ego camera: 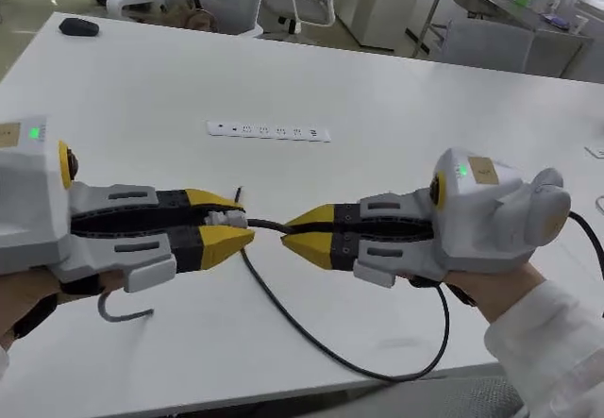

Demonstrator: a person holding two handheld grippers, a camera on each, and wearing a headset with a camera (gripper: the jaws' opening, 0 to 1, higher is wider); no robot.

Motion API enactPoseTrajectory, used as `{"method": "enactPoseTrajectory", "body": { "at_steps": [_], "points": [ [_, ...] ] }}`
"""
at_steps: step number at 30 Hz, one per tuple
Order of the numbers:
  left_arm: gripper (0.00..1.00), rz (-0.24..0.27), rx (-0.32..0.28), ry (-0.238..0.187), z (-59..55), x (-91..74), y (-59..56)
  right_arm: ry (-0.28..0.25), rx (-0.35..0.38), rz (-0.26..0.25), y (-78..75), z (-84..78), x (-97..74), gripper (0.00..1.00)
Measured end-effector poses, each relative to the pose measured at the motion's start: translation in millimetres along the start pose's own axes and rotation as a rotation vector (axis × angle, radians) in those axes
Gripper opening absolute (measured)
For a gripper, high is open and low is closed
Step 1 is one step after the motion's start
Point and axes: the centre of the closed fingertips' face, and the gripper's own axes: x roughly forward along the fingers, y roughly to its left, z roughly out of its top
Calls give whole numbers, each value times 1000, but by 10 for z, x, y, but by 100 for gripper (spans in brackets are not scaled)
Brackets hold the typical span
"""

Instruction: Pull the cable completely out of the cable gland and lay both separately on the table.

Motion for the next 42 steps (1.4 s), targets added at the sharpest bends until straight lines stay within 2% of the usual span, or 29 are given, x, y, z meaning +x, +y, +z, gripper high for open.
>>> {"method": "enactPoseTrajectory", "body": {
  "at_steps": [8, 10, 13, 15, 19, 23, 26, 29, 32, 36, 38, 40, 42],
  "points": [
    [17, 47, -12, 14, -4, -82, 18, 43, 17, -3, -33, -308, -50, 3],
    [17, 58, -13, 18, -6, -107, 36, 62, 14, 2, -28, -399, -74, 3],
    [17, 80, -12, 19, -16, -106, 71, 63, 21, 22, -48, -486, -132, 3],
    [17, 108, -11, 18, -27, -59, 84, 65, 30, 36, -93, -527, -181, 3],
    [17, 131, -8, 14, -58, 102, 24, 73, 28, 73, -176, -626, -283, 3],
    [17, 152, 2, 27, -105, 240, 11, 98, 29, 114, -238, -755, -350, 3],
    [17, 190, -24, 1, -99, 347, 31, 114, 36, 123, -317, -788, -396, 3],
    [17, 196, -36, -32, -88, 422, 13, 127, 41, 133, -402, -811, -458, 4],
    [17, 205, -59, -48, -142, 447, 36, 131, 44, 128, -462, -844, -473, 5],
    [17, 217, -46, -65, -220, 422, 37, 133, 51, 125, -466, -849, -439, 9],
    [17, 247, -70, -64, -270, 390, 74, 137, 52, 124, -442, -816, -415, 15],
    [17, 230, -21, -42, -262, 388, 21, 129, 30, 128, -401, -759, -397, 17],
    [17, 218, -30, -44, -267, 402, 11, 112, 16, 137, -341, -675, -359, 16]
  ]
}}
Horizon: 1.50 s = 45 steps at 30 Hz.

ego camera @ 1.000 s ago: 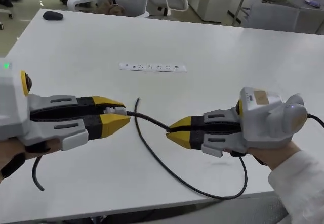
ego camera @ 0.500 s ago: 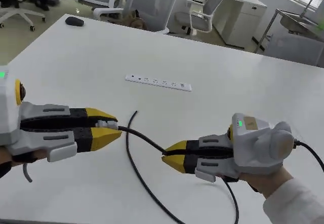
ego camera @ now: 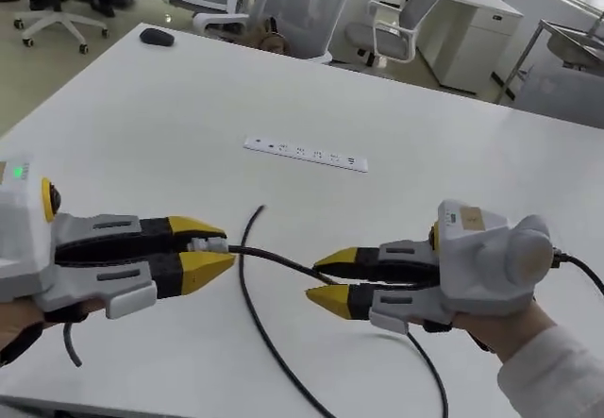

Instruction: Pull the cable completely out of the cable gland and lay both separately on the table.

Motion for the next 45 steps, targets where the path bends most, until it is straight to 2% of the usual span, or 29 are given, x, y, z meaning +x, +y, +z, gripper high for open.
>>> {"method": "enactPoseTrajectory", "body": {
  "at_steps": [3, 6, 9, 11, 20, 23, 25, 28, 30, 31, 33, 34, 37, 42, 45],
  "points": [
    [17, -7, 5, 20, -46, 21, -8, -13, -31, 4, 52, 127, 70, 17],
    [17, -32, -16, 4, -34, 66, -30, -36, -76, 9, 98, 297, 129, 19],
    [17, -40, -6, 19, -59, 74, -55, -66, -107, 18, 138, 447, 149, 19],
    [17, -50, -10, 14, -52, 70, -85, -79, -118, 29, 163, 515, 160, 19],
    [17, -83, 0, 6, -26, 76, -164, -64, -141, 102, 266, 497, 239, 16],
    [17, -85, 2, -2, -6, 74, -171, -56, -141, 123, 296, 483, 254, 11],
    [17, -91, 2, -6, 4, 74, -182, -59, -149, 121, 297, 498, 263, 7],
    [17, -89, 1, -14, 18, 70, -178, -63, -154, 112, 278, 523, 272, 6],
    [17, -86, 3, -33, 50, 64, -167, -99, -137, 91, 245, 575, 259, 6],
    [17, -91, 14, -56, 97, 58, -176, -145, -99, 76, 220, 633, 238, 6],
    [18, -89, 30, -65, 116, 58, -197, -189, -59, 68, 206, 676, 215, 7],
    [18, -86, 37, -62, 109, 62, -201, -179, -63, 71, 213, 652, 216, 7],
    [18, -66, 86, -9, 20, 67, -182, -160, -70, 78, 259, 613, 256, 6],
    [17, -63, 79, -19, 46, 61, -166, -181, -53, 75, 261, 620, 246, 5],
    [17, -63, 72, -4, 15, 65, -160, -166, -66, 78, 277, 591, 262, 5]
  ]
}}
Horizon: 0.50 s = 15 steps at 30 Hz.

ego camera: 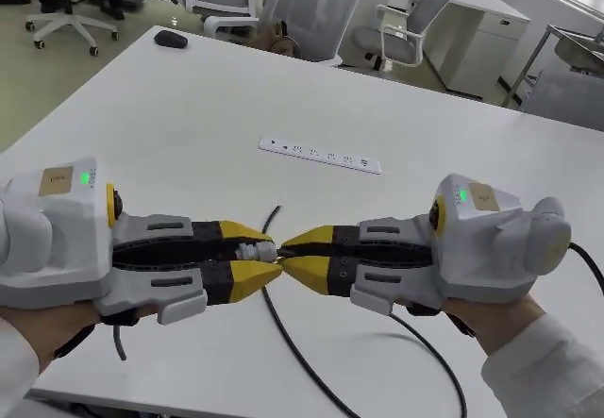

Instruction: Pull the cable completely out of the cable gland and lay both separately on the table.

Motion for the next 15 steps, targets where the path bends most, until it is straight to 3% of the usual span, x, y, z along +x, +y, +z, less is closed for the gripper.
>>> {"method": "enactPoseTrajectory", "body": {
  "at_steps": [11, 15],
  "points": [
    [17, 17, -13, 17, -34, -44, -11, 9, -24, 23, 61, -51, -5, 2],
    [17, 45, -62, -11, -34, -148, 11, 11, -22, 18, 55, -95, -51, 2]
  ]
}}
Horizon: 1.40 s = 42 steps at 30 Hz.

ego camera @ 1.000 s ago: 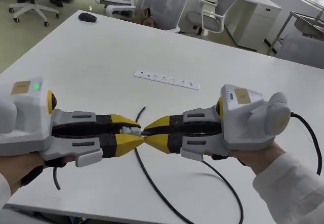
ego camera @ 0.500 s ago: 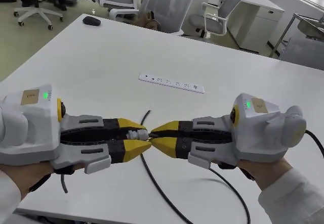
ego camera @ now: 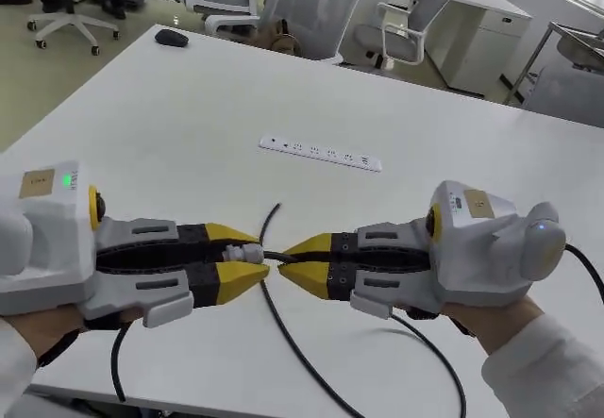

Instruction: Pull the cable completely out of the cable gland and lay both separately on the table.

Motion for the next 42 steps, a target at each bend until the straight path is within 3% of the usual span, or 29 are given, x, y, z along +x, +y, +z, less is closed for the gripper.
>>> {"method": "enactPoseTrajectory", "body": {
  "at_steps": [12, 19, 24, 26, 31, 42],
  "points": [
    [17, -3, 24, 41, -53, 55, -9, 37, 53, -41, -28, -278, -161, 3],
    [17, -7, 31, 50, -68, 56, -28, 48, 74, -55, -20, -362, -237, 3],
    [17, -1, 29, 41, -49, 50, -21, 47, 81, -63, -33, -384, -267, 3],
    [17, 2, 12, 8, 11, 31, -8, 47, 85, -67, -33, -395, -273, 3],
    [17, 16, 0, -13, 49, 0, 39, 42, 94, -84, -48, -401, -299, 2],
    [17, 18, 13, -13, 51, 5, 40, 46, 98, -89, -72, -413, -297, 3]
  ]
}}
